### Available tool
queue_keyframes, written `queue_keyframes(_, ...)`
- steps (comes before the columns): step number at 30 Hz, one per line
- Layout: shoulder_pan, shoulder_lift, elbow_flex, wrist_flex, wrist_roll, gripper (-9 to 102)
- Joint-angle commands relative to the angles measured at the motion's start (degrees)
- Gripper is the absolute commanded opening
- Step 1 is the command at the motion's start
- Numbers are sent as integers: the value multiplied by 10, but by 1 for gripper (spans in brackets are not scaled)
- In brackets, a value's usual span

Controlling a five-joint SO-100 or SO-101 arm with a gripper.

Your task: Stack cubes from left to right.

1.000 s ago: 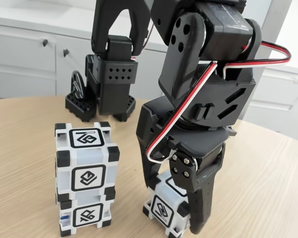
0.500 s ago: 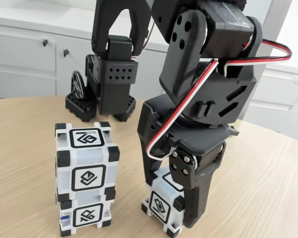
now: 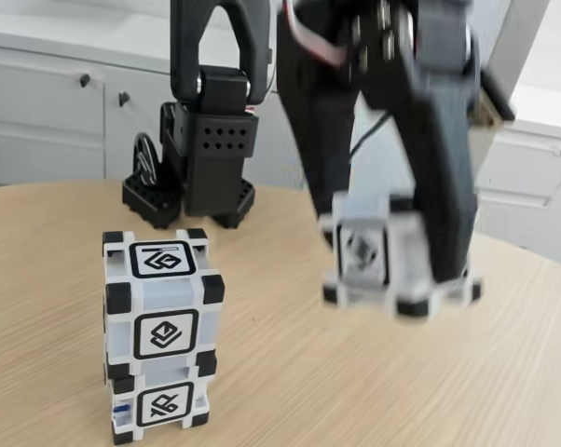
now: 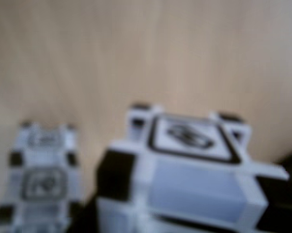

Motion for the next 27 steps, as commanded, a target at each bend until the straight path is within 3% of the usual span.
queue_keyframes(1,6,69,-16,41,4,14)
queue_keyframes(6,-3,131,-17,134,6,14)
queue_keyframes(14,4,185,-83,201,27,14)
queue_keyframes(27,10,175,-139,207,64,13)
